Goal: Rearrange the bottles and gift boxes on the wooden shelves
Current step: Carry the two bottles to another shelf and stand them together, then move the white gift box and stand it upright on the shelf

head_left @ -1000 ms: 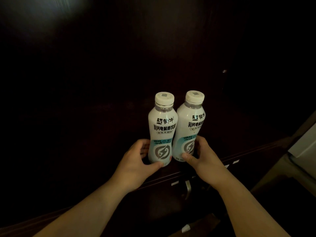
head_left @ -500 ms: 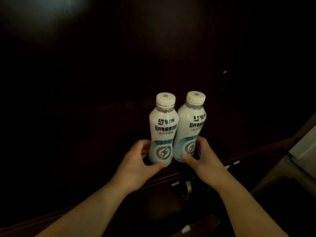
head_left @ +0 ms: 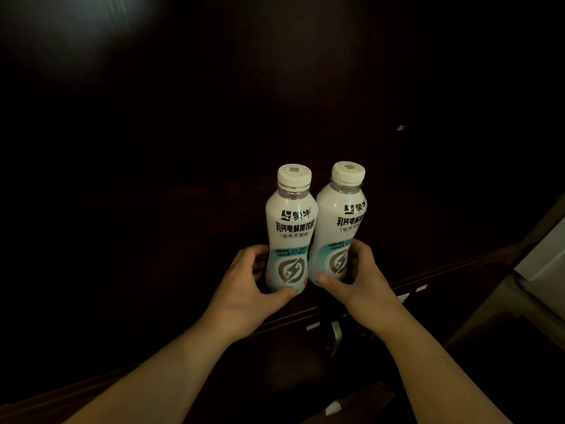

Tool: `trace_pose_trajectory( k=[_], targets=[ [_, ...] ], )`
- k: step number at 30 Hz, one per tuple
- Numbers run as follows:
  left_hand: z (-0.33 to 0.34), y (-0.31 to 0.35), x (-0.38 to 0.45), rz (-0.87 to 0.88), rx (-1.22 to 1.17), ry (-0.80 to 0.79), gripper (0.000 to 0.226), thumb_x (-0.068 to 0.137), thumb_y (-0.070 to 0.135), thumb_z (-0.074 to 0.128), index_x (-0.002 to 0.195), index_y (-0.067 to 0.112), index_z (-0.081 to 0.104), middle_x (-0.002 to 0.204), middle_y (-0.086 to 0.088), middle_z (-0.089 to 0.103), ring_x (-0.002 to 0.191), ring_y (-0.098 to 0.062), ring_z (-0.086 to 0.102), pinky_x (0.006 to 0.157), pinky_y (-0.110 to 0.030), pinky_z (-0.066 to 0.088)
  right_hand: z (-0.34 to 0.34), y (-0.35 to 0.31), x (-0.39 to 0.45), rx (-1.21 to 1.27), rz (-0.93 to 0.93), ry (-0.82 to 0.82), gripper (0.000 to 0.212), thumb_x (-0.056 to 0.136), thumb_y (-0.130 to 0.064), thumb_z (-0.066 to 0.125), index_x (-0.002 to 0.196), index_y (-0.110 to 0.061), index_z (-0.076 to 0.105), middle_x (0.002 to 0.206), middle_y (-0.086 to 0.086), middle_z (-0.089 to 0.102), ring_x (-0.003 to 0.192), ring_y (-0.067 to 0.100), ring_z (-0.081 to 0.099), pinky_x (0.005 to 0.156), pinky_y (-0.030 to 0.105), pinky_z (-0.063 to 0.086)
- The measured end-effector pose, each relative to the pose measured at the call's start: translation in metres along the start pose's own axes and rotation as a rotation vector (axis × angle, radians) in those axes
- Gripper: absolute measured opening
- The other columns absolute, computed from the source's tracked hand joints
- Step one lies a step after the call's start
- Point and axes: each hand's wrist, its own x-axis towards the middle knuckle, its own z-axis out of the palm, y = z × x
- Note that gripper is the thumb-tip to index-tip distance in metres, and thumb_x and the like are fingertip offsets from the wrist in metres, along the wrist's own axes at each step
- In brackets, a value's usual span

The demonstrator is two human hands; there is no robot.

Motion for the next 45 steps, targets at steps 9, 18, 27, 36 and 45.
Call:
trace_pose_trajectory(
  k=[9, 18, 27, 36, 45],
  targets=[
    [-0.001, 0.004, -0.01, -0.045, 0.036, 0.046, 0.083, 0.071, 0.047, 0.08, 0.141, 0.024, 0.042, 0.135, 0.01, 0.052, 0.12, -0.001, 0.051, 0.1, -0.028, 0.047, 0.017, 0.003, -0.021, 0.019, -0.018, 0.163, 0.082, 0.072, -0.05, 0.083, 0.137, -0.046, 0.032, 0.131, -0.034, 0.045, 0.117, -0.024, 0.042, 0.085, 0.005, 0.038],
    [-0.093, 0.02, -0.096, -0.132, 0.231, -0.049, 0.065, 0.076, 0.067, 0.061, 0.134, 0.043, 0.042, 0.126, 0.027, 0.046, 0.119, 0.007, 0.044, 0.099, -0.016, 0.038, 0.075, -0.019, -0.1, -0.037, 0.043, 0.393, 0.061, 0.083, -0.031, 0.078, 0.134, -0.022, 0.047, 0.124, -0.007, 0.042, 0.126, 0.019, 0.047, 0.104, 0.037, 0.041],
    [-0.291, 0.08, -0.222, -0.061, 0.532, -0.02, 0.048, 0.08, 0.063, 0.057, 0.125, 0.048, 0.051, 0.11, 0.031, 0.057, 0.104, 0.013, 0.053, 0.084, -0.016, 0.049, 0.242, -0.173, -0.198, 0.134, -0.301, 0.038, 0.046, 0.08, -0.028, 0.077, 0.109, -0.051, 0.05, 0.115, -0.022, 0.058, 0.11, -0.008, 0.054, 0.085, 0.017, 0.044],
    [-0.546, 0.093, -0.366, -0.041, 0.644, 0.324, 0.036, 0.087, 0.04, 0.068, 0.121, 0.03, 0.058, 0.104, 0.019, 0.063, 0.091, 0.0, 0.061, 0.075, -0.025, 0.052, 0.465, -0.348, -0.287, 0.17, -0.538, -0.262, 0.036, 0.087, -0.033, 0.071, 0.111, -0.048, 0.05, 0.113, -0.021, 0.053, 0.108, -0.001, 0.052, 0.084, 0.02, 0.045],
    [-0.738, 0.054, -0.47, -0.204, 0.726, 0.556, 0.041, 0.089, 0.042, 0.068, 0.127, 0.032, 0.056, 0.106, 0.021, 0.061, 0.096, 0.004, 0.057, 0.077, -0.014, 0.046, 0.632, -0.449, -0.321, 0.124, -0.613, -0.425, 0.029, 0.086, -0.044, 0.063, 0.113, -0.045, 0.052, 0.112, -0.023, 0.051, 0.106, -0.001, 0.052, 0.085, 0.029, 0.05]
  ],
)
